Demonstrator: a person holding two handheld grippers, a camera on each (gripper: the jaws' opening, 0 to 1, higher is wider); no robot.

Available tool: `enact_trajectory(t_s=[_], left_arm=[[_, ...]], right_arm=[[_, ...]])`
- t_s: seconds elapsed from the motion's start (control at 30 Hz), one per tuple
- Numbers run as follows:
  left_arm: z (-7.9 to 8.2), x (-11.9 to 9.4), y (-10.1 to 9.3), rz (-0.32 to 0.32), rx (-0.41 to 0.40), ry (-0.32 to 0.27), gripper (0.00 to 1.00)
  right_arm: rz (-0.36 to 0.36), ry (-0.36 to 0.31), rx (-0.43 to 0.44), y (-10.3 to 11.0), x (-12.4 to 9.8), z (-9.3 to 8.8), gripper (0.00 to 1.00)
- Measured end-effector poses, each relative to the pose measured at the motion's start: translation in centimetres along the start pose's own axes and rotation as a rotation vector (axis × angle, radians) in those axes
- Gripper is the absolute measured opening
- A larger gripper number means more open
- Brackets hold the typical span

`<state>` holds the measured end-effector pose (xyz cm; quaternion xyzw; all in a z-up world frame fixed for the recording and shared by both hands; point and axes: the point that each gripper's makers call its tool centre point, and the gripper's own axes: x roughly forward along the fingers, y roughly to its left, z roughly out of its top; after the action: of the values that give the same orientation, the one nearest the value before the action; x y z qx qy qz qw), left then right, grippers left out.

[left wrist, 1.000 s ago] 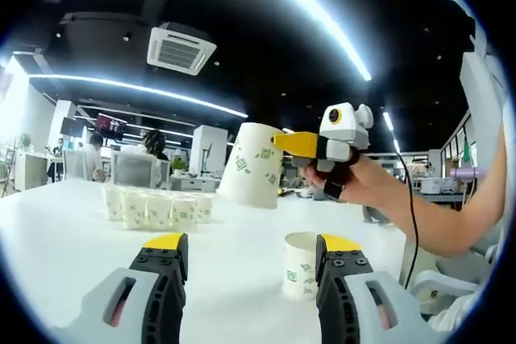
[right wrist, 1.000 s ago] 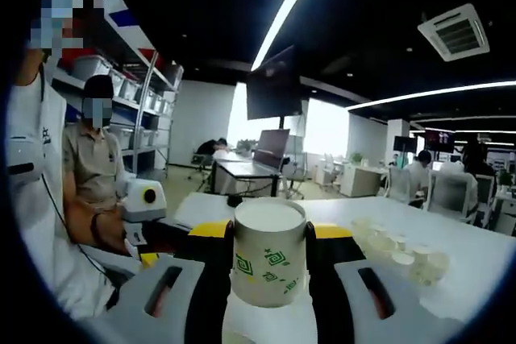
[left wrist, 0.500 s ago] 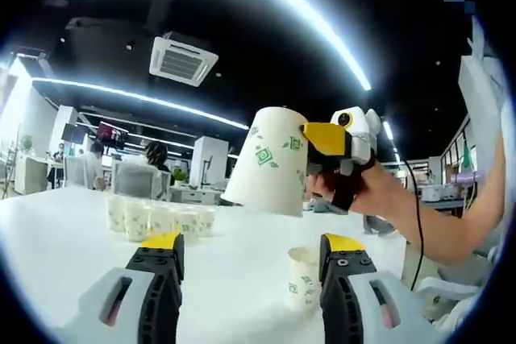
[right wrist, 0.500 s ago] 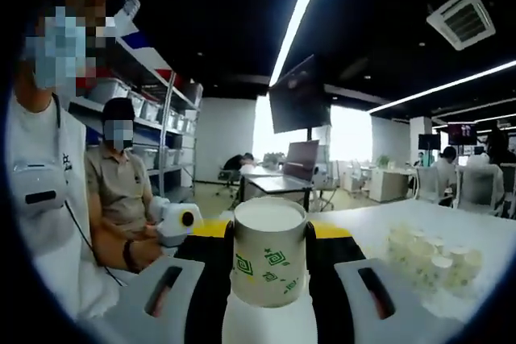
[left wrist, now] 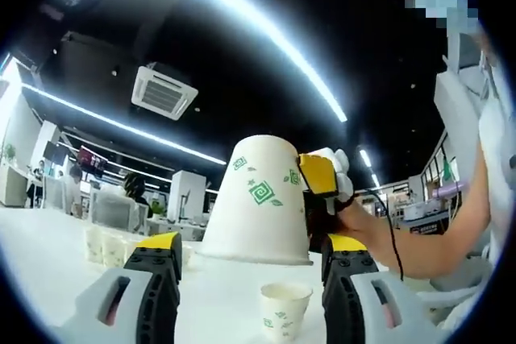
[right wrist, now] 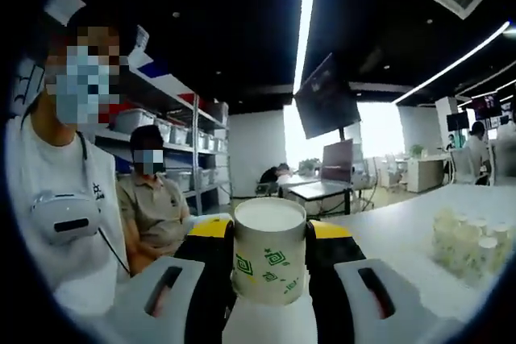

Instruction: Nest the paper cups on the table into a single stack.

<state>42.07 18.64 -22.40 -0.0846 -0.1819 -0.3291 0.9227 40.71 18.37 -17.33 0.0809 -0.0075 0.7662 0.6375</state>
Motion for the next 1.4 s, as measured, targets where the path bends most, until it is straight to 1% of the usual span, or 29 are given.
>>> enact_trajectory(t_s=[0.07,0.17,0.3,0.37,0.47,0.57,0.67,0.73,0.8,0.9,0.93,0.97,1.03,1.1,1.13,1.2,1.23,1.27,1.3,1.33,1.37,1.4], left_arm=[[-0.1,0.1,-0.3,-0.014,0.015,0.001,0.73],[-0.5,0.3,-0.5,-0.024,0.033,0.018,0.72],[-0.6,0.3,-0.5,-0.029,0.027,0.015,0.62],[-0.9,0.3,-0.3,-0.025,0.035,0.023,0.58],[-1.2,0.3,0.0,-0.023,0.03,0.026,0.57],[-1.4,0.3,0.0,-0.021,0.034,0.03,0.57],[-1.8,0.5,0.6,-0.019,0.043,0.045,0.57],[-2.3,1.1,1.1,-0.039,0.055,0.069,0.56],[-2.7,2.0,1.8,-0.061,0.07,0.097,0.56],[-3.0,3.4,3.1,-0.085,0.073,0.111,0.55],[-3.1,4.2,3.7,-0.1,0.052,0.116,0.55],[-3.2,4.6,4.0,-0.103,0.05,0.12,0.55],[-3.8,5.8,4.6,-0.133,0.076,0.16,0.56],[-4.0,6.7,5.5,-0.137,0.081,0.164,0.57],[-4.2,7.1,6.1,-0.137,0.075,0.169,0.57],[-4.9,7.7,6.9,-0.145,0.074,0.171,0.57],[-5.5,8.1,7.3,-0.149,0.084,0.187,0.57],[-6.0,8.5,7.6,-0.158,0.102,0.196,0.57],[-6.7,8.9,7.8,-0.17,0.11,0.213,0.57],[-7.4,9.4,7.9,-0.188,0.103,0.236,0.57],[-7.6,9.7,7.8,-0.206,0.097,0.236,0.58],[-7.8,10.1,7.3,-0.239,0.072,0.232,0.58]], right_arm=[[0.002,0.003,0.008,-0.2,-0.1,-0.2,0.38],[-0.002,0.01,0.009,-0.4,-0.4,-0.6,0.38],[-0.005,-0.005,0.03,-0.8,-0.9,-0.5,0.38],[-0.005,-0.009,0.033,-0.8,-1.0,-0.4,0.38],[-0.008,-0.007,0.015,-0.9,-1.3,-0.6,0.38],[-0.009,-0.006,0.02,-1.1,-1.5,-0.9,0.38],[-0.014,0.011,0.003,-1.6,-1.9,-1.5,0.38],[-0.018,0.014,-0.014,-2.2,-2.4,-1.7,0.38],[-0.046,0.008,-0.029,-3.4,-3.0,-1.7,0.38],[-0.133,0.017,-0.047,-6.1,-4.3,-2.1,0.38],[-0.16,0.02,-0.052,-7.0,-4.8,-2.3,0.38],[-0.187,0.022,-0.053,-7.8,-5.3,-2.5,0.38],[-0.242,0.032,-0.066,-9.5,-6.3,-3.0,0.38],[-0.297,0.042,-0.071,-11.2,-7.5,-3.5,0.38],[-0.324,0.053,-0.075,-12.0,-8.1,-3.8,0.38],[-0.382,0.118,-0.116,-13.6,-9.5,-5.2,0.38],[-0.406,0.156,-0.139,-14.4,-10.1,-5.9,0.38],[-0.423,0.189,-0.159,-15.0,-10.6,-6.7,0.38],[-0.429,0.206,-0.167,-15.4,-11.0,-7.3,0.38],[-0.424,0.206,-0.154,-15.6,-11.2,-7.8,0.38],[-0.42,0.212,-0.148,-15.8,-11.5,-8.2,0.38],[-0.414,0.216,-0.146,-15.8,-11.6,-8.5,0.38]])
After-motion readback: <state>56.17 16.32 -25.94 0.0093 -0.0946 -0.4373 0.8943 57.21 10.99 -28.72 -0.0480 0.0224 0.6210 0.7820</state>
